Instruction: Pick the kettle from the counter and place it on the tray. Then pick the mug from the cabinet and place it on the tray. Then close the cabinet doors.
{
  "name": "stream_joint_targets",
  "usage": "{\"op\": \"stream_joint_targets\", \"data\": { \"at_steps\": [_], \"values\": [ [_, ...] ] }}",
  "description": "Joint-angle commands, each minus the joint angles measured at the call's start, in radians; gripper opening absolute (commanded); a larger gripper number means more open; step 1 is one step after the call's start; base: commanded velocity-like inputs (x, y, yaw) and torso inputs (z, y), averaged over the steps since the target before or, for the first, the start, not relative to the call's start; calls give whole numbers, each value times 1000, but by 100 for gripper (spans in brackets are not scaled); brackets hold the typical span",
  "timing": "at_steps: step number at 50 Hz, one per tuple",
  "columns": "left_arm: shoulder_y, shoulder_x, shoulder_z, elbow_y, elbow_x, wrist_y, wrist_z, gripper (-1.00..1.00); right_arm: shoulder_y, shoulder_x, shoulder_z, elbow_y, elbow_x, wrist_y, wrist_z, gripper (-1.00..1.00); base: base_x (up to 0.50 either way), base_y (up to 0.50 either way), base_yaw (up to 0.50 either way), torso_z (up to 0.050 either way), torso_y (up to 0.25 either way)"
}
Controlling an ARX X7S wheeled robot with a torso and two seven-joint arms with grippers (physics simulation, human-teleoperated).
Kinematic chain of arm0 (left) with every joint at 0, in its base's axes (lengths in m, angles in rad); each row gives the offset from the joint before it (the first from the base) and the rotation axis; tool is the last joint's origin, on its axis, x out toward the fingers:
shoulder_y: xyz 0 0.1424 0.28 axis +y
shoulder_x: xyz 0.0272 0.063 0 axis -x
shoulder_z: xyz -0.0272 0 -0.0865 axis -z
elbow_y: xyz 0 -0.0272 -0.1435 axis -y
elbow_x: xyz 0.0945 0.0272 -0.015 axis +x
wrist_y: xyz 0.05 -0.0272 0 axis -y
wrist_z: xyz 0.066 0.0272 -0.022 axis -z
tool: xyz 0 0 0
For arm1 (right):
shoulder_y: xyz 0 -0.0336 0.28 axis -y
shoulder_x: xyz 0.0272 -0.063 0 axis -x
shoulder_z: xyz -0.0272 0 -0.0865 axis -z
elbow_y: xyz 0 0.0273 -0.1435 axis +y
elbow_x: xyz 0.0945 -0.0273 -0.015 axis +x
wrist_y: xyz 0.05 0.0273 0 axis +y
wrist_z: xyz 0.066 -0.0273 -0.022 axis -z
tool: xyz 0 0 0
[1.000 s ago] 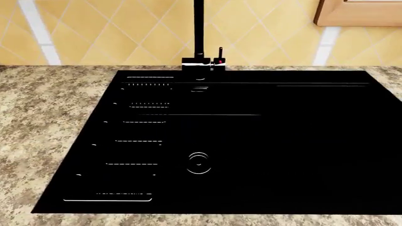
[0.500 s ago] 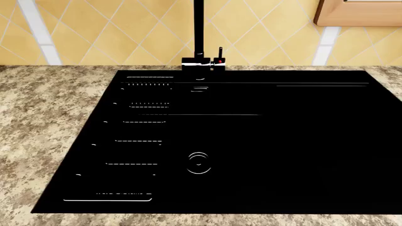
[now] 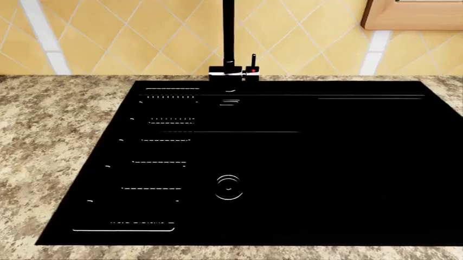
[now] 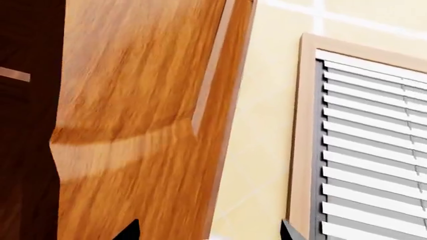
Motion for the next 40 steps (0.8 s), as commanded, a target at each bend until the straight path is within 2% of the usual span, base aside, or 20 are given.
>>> {"op": "stream_joint_targets", "data": {
  "at_steps": [1,6,20,40],
  "values": [
    [107,-57,-25,-3,24,93,12,100,-8,-135,-32,207,-148,-35,-96,100,0,0,0,11,0],
    [135,-65,-26,-2,36,112,13,100,-8,-186,-43,299,-183,-69,-139,100,0,0,0,0,0],
    [214,-100,-35,-9,70,174,15,100,-33,-282,71,493,-108,-161,-237,100,3,1,2,2,0],
    [313,-136,-43,-14,107,270,11,100,-105,-327,75,459,-55,-145,-283,100,7,4,7,2,0]
  ]
}}
